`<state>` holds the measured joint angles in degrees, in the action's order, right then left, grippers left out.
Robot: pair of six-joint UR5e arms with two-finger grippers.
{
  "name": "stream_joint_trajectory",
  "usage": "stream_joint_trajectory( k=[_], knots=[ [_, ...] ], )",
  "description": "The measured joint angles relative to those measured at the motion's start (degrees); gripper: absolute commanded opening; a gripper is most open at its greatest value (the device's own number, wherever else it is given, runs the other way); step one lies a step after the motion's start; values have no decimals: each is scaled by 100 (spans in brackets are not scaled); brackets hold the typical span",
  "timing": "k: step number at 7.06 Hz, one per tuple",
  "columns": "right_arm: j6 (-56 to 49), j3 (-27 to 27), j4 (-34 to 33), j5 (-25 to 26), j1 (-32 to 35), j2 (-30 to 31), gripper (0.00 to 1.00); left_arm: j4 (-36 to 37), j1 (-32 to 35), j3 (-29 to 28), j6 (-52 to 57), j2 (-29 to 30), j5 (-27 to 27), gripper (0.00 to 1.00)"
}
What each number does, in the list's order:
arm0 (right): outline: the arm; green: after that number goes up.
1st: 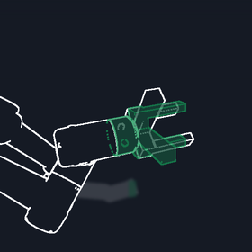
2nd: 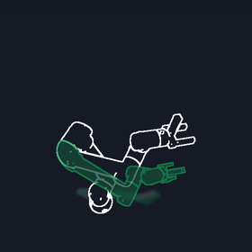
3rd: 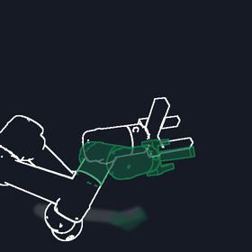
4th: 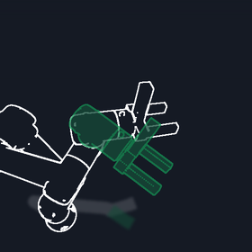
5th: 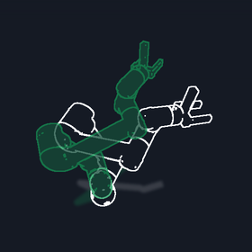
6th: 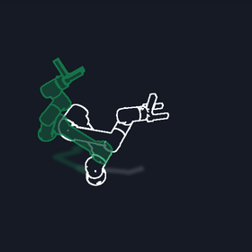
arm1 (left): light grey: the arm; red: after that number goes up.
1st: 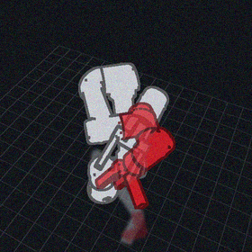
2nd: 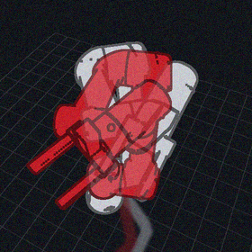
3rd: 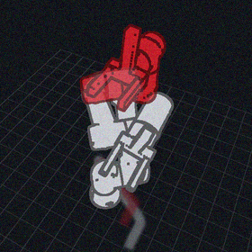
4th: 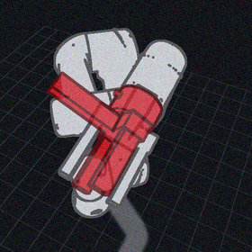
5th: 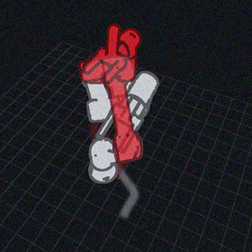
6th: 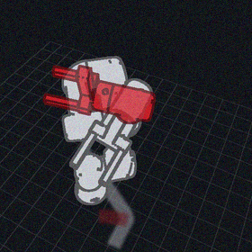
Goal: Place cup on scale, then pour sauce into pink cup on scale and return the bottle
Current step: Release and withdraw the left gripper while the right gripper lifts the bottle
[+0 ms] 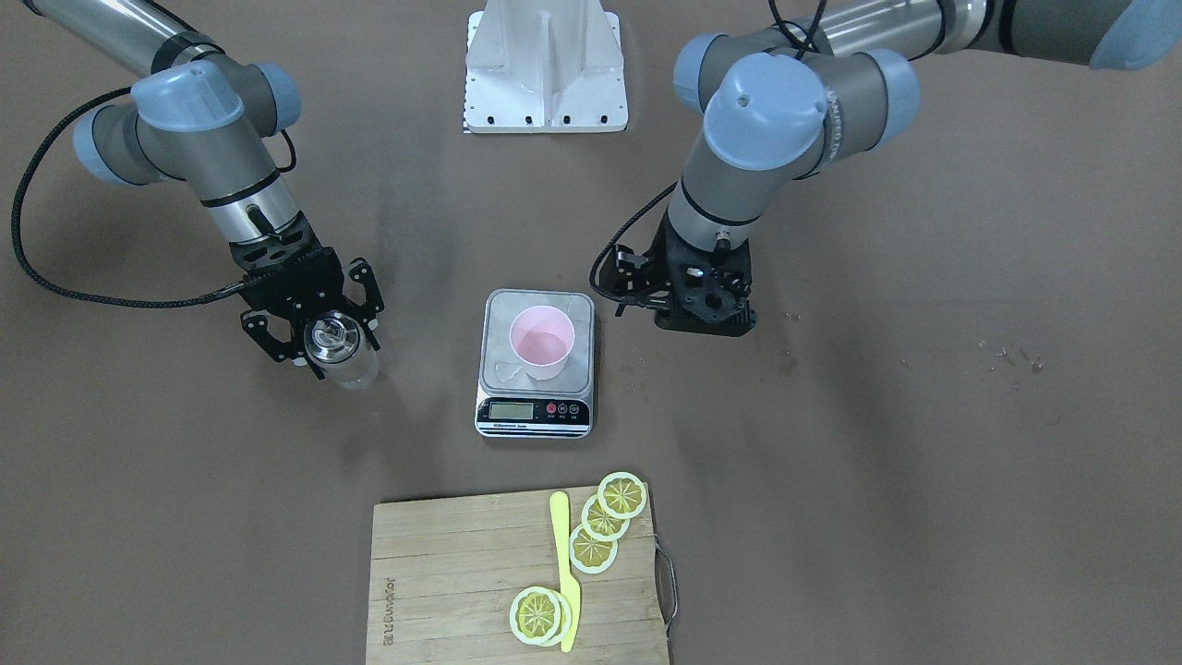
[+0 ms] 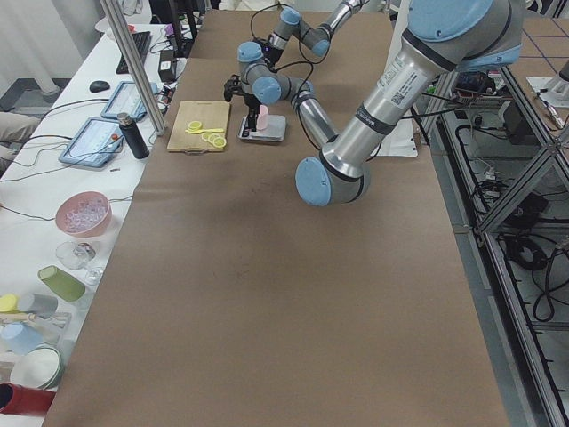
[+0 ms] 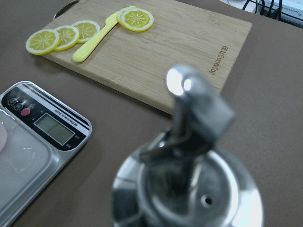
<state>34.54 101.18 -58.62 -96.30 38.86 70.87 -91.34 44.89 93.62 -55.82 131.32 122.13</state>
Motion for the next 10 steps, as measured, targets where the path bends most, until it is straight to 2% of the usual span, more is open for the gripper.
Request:
stream_joint_trajectory(
  k=[2, 4, 8, 10],
  knots=[
    [-403, 492, -1453, 1, 34, -383, 0, 2, 317, 325, 481, -459, 121, 97],
    [-855, 605, -2445, 50, 49, -766, 0, 0, 622, 579, 1076, -888, 150, 97],
    [-1900, 458, -3603, 410, 41, -1455, 0, -19, 1165, 845, 1999, -1583, 340, 97],
    [-2262, 308, -4110, 881, -38, -1890, 0, -27, 1238, 888, 2104, -1756, 354, 97]
  ],
)
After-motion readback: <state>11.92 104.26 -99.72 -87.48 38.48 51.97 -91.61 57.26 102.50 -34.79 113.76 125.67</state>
